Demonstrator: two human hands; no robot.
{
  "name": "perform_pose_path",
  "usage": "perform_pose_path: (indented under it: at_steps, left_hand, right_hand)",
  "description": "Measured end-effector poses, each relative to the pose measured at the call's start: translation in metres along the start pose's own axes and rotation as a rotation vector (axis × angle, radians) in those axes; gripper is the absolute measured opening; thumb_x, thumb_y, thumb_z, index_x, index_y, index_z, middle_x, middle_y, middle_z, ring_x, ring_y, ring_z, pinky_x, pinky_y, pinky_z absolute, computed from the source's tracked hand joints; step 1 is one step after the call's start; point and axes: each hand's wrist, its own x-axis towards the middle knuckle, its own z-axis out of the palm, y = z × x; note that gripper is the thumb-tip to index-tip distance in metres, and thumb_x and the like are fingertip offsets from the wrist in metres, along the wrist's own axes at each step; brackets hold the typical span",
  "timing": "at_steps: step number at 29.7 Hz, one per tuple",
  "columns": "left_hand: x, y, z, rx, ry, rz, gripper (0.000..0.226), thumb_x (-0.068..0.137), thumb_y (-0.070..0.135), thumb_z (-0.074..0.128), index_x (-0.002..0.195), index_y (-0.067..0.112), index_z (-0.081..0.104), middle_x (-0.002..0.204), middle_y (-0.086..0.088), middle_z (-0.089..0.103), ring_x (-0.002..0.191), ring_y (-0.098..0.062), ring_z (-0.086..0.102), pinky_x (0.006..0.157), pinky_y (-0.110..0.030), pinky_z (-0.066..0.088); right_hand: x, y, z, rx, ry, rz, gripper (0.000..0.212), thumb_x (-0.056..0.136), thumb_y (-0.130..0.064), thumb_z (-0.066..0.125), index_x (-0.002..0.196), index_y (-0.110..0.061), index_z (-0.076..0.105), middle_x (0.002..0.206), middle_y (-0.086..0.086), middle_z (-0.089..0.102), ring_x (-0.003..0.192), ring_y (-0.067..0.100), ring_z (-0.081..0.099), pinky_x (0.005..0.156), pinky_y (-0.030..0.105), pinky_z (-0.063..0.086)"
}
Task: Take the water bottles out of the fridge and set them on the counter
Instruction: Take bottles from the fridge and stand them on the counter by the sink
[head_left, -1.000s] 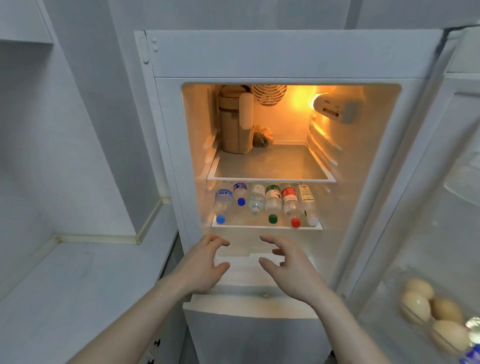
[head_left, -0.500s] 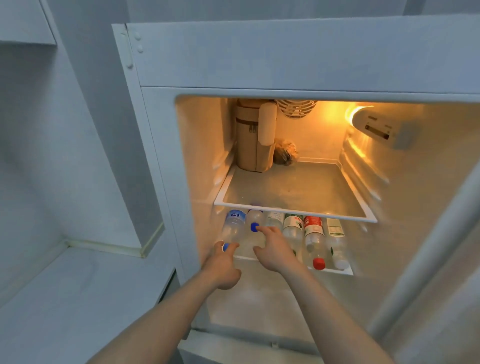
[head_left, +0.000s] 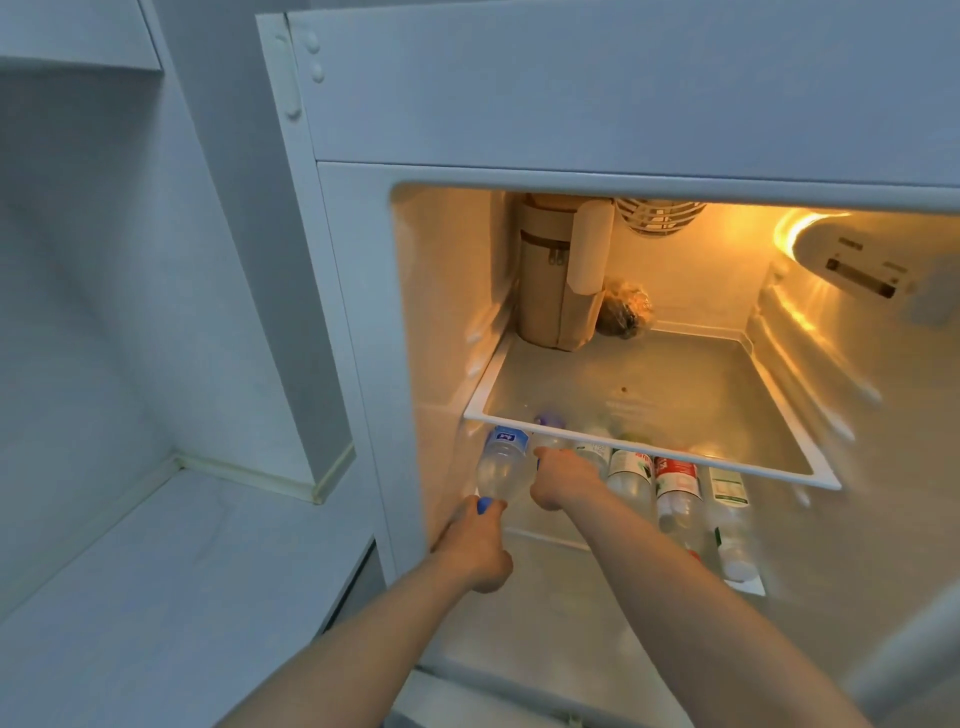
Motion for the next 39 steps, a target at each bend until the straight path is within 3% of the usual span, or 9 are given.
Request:
perform_pose_path:
  at_steps: [4,8,14,17,22,27,29,34,39]
  left_hand:
    - [0.000,0.000,0.006,-0.058,-0.006,-0.031,0.082,0.089,0.018,0.059,0.159,0.036,0.019,0.160,0.001,0.010,0.140,-0.030,0.039,0.116,-0.041,0.039]
    - [-0.002,0.001,0.009,-0.080,0.049,-0.044,0.076,0.088,0.014,0.058,0.154,0.038,0.029,0.153,0.001,0.017,0.131,-0.030,0.047,0.111,-0.038,0.043]
    - [-0.017,-0.001,0.016,-0.037,0.107,0.011,0.066,0.088,0.004,0.057,0.143,0.035,0.037,0.138,-0.001,0.029,0.111,-0.026,0.051,0.090,-0.034,0.049]
    - [-0.025,-0.004,0.024,-0.012,0.150,0.057,0.063,0.086,0.002,0.056,0.138,0.034,0.038,0.131,-0.001,0.032,0.096,-0.022,0.047,0.074,-0.033,0.042]
    - [-0.038,-0.013,0.042,-0.060,0.260,0.108,0.055,0.085,-0.002,0.055,0.125,0.034,0.042,0.124,0.002,0.037,0.093,-0.023,0.053,0.073,-0.034,0.051]
    - [-0.061,-0.018,0.056,-0.114,0.371,0.148,0.040,0.096,0.006,0.053,0.122,0.035,0.044,0.122,0.006,0.041,0.099,-0.014,0.054,0.076,-0.022,0.049]
    - [-0.075,-0.018,0.057,-0.167,0.417,0.165,0.031,0.100,0.014,0.052,0.121,0.036,0.045,0.118,0.009,0.041,0.092,-0.012,0.057,0.071,-0.020,0.044]
    - [-0.105,-0.019,0.052,-0.277,0.561,0.188,0.014,0.105,0.030,0.049,0.111,0.042,0.044,0.113,0.015,0.045,0.077,-0.015,0.063,0.067,-0.039,0.054]
    - [-0.135,-0.022,0.027,-0.382,0.699,0.231,0.008,0.104,0.034,0.052,0.111,0.039,0.050,0.110,0.018,0.045,0.077,-0.011,0.061,0.068,-0.041,0.057]
  right_hand:
    - [0.004,0.001,0.005,-0.004,-0.011,-0.007,0.048,0.097,-0.012,0.055,0.144,-0.020,0.049,0.141,0.013,0.058,0.128,0.033,0.060,0.103,0.043,0.052]
    - [-0.003,-0.001,0.007,-0.027,0.012,-0.029,0.049,0.097,-0.015,0.058,0.144,-0.020,0.046,0.141,0.014,0.051,0.128,0.036,0.058,0.103,0.044,0.051]
    - [-0.031,0.001,0.022,0.042,0.000,-0.037,0.048,0.093,-0.012,0.064,0.136,-0.023,0.046,0.130,0.012,0.055,0.117,0.031,0.061,0.095,0.039,0.054]
    - [-0.042,0.007,0.030,0.068,-0.009,-0.021,0.052,0.094,-0.012,0.063,0.140,-0.027,0.042,0.131,0.011,0.054,0.118,0.030,0.058,0.094,0.038,0.052]
    - [-0.055,0.012,0.037,0.182,-0.041,-0.007,0.067,0.092,-0.005,0.062,0.148,-0.034,0.039,0.137,0.009,0.053,0.122,0.030,0.057,0.098,0.038,0.054]
    - [-0.070,0.008,0.050,0.313,0.003,0.048,0.056,0.088,-0.005,0.071,0.127,-0.036,0.044,0.129,0.005,0.054,0.107,0.024,0.059,0.088,0.035,0.058]
    - [-0.079,0.009,0.051,0.405,0.078,0.052,0.049,0.091,-0.013,0.073,0.119,-0.037,0.042,0.126,0.003,0.050,0.100,0.023,0.056,0.084,0.034,0.056]
    - [-0.105,0.010,0.039,0.621,0.289,-0.022,0.030,0.097,-0.028,0.071,0.116,-0.033,0.048,0.121,0.001,0.047,0.097,0.021,0.051,0.082,0.032,0.043]
    - [-0.131,0.014,0.028,0.713,0.430,-0.061,0.014,0.100,-0.021,0.064,0.106,-0.030,0.056,0.112,0.002,0.054,0.093,0.023,0.055,0.080,0.033,0.041]
